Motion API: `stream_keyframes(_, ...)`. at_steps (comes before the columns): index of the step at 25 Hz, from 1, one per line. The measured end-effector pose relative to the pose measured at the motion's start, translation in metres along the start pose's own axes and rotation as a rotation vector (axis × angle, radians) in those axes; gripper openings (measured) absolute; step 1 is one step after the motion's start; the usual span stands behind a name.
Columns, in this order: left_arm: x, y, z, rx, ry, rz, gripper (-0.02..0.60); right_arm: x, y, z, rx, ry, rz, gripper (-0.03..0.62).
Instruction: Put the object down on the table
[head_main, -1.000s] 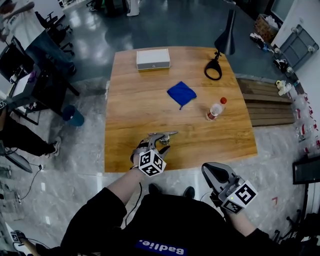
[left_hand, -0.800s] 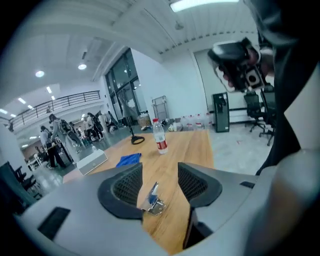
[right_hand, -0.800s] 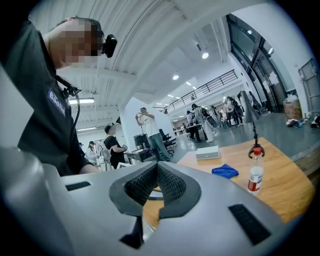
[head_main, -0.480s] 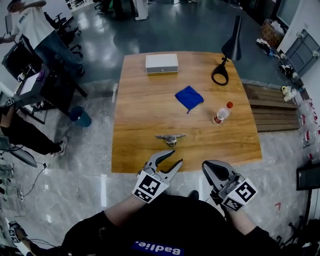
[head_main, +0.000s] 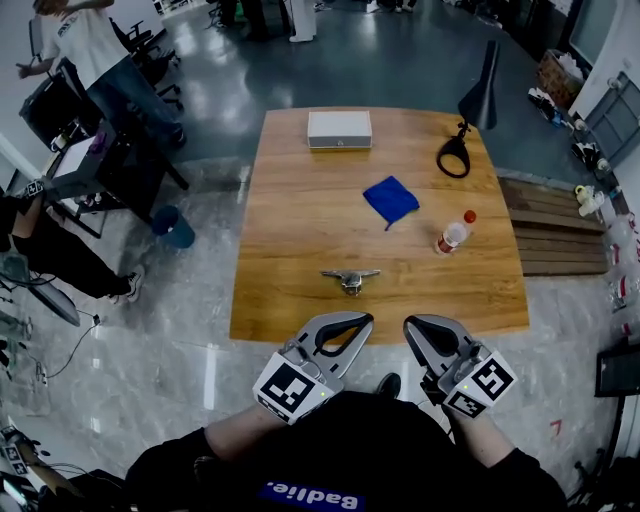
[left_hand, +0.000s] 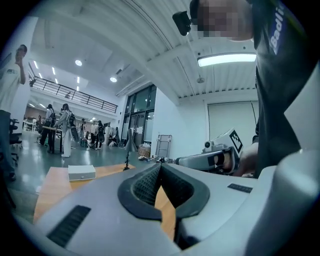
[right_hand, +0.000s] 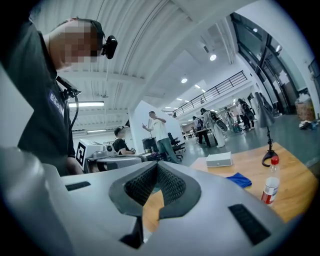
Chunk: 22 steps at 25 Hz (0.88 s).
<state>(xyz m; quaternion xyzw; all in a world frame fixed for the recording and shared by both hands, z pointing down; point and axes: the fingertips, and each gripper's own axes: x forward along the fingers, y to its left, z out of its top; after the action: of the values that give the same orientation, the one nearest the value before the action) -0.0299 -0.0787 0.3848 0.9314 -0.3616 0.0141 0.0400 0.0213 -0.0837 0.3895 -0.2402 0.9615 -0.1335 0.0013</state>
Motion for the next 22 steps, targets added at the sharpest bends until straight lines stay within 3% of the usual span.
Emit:
stream_keyframes(8,0.010,-0.022,0.017,-0.051,-0.022,0.010,0.008,-0.013,0.004,0.008,-0.041,-0.009,0.071,0.005)
stream_keyframes(22,0.014,-0.038,0.011,-0.038,0.014,0.028,0.008,-0.023,0.007,0.011,-0.055,-0.007,0.110,0.005)
